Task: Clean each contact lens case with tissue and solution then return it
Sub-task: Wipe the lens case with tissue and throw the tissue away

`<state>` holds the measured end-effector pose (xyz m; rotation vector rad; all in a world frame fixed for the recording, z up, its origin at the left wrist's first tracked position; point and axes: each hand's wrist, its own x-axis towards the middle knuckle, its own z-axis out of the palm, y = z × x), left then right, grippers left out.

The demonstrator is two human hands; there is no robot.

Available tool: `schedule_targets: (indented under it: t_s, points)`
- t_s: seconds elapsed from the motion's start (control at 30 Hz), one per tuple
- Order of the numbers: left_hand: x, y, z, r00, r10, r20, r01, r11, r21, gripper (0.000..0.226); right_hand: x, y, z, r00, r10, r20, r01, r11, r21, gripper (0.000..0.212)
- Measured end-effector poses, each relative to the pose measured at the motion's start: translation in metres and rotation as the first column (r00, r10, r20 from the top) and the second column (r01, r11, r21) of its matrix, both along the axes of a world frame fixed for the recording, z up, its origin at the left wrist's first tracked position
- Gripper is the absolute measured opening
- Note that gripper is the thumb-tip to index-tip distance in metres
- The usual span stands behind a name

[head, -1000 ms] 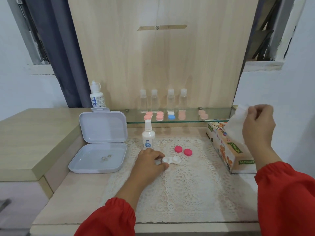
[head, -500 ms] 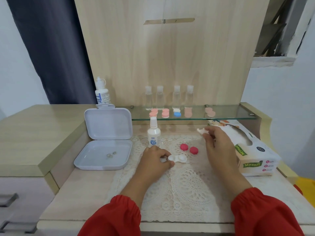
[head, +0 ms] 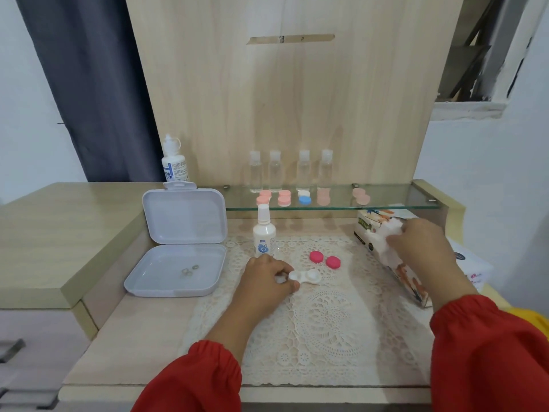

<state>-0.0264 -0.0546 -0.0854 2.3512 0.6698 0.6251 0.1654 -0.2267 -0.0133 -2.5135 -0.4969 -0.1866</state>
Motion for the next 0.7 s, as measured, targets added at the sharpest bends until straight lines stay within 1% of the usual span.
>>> schedule_targets:
  t_s: [0.07, 0.2, 0.3, 0.37, 0.43, 0.5, 0.57, 0.63, 0.7]
  points:
    - [0.0, 0.0, 0.0, 1.0, 0.0, 0.003, 0.0, 1.0, -0.001, 0.023, 0.01, -0.001, -0.001, 1.0, 0.019, -0.01, -0.018, 0.999, 0.041, 0.014]
    - [0.0, -0.001, 0.001, 1.0, -0.003, 0.0, 0.003, 1.0, 0.003, 0.023, 0.021, -0.005, 0.003, 0.999, -0.017, -0.027, 0.025, 0.955, 0.295, 0.019]
    - [-0.001, -0.001, 0.001, 1.0, -0.003, 0.005, 0.003, 1.0, 0.0, 0.024, 0.018, -0.008, 0.012, 0.998, -0.056, -0.038, 0.068, 0.874, 0.481, 0.025]
    - [-0.001, -0.001, 0.002, 1.0, -0.002, 0.007, 0.002, 1.0, 0.0, 0.025, 0.01, -0.011, 0.02, 0.998, -0.06, 0.025, 0.033, 0.8, 0.599, 0.018]
    - [-0.001, -0.001, 0.001, 1.0, 0.002, 0.001, -0.002, 1.0, -0.006, 0.026, 0.0, -0.012, 0.026, 0.994, -0.029, 0.101, -0.048, 0.725, 0.687, 0.014]
    - [-0.001, -0.001, 0.001, 1.0, 0.006, -0.005, -0.006, 1.0, -0.012, 0.026, -0.011, -0.009, 0.027, 0.986, 0.04, 0.161, -0.144, 0.683, 0.716, 0.006]
    - [0.0, -0.001, 0.001, 1.0, 0.005, -0.008, -0.005, 1.0, -0.02, 0.027, -0.022, -0.002, 0.017, 0.97, 0.142, 0.198, -0.241, 0.674, 0.698, 0.005]
    - [-0.001, -0.001, 0.001, 1.0, -0.003, -0.009, 0.003, 1.0, -0.028, 0.034, -0.038, 0.005, 0.003, 0.939, 0.294, 0.179, -0.335, 0.662, 0.67, 0.012]
    - [-0.002, 0.001, 0.001, 1.0, -0.017, 0.024, 0.019, 0.998, -0.066, 0.047, -0.056, 0.014, -0.013, 0.897, 0.418, 0.144, -0.417, 0.693, 0.588, 0.015]
